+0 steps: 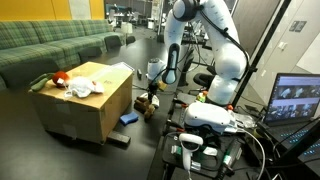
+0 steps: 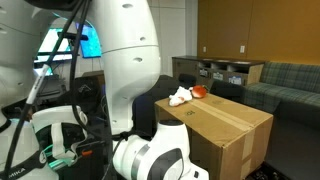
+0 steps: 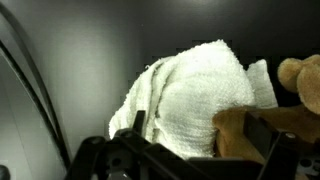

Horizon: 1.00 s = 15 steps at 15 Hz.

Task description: Replace the objects on the box with the objects on the table, that is the brown toy with the towel, plastic bag with the blue duster and orange object with the dark brown duster

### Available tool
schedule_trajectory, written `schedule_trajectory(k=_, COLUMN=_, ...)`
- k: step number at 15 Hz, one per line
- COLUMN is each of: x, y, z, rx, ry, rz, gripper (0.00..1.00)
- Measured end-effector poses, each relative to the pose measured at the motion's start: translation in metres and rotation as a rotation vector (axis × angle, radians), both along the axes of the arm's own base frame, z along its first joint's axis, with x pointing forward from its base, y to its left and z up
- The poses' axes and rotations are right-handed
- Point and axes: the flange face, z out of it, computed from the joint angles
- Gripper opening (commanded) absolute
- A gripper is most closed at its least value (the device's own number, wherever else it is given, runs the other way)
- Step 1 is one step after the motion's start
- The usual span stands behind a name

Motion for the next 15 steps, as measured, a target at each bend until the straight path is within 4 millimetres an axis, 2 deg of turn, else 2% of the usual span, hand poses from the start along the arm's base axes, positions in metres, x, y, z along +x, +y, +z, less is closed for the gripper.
schedule_trajectory(k=10, x=-0.003, y=-0.031, z=-0.011, rx=-0.035, ry=0.012, rz=-0.036, gripper=1.00)
schedule_trajectory(k=15, x=0.001, y=-0.027, z=-0.011, rx=-0.034, ry=0.007, rz=-0.023, gripper=1.00)
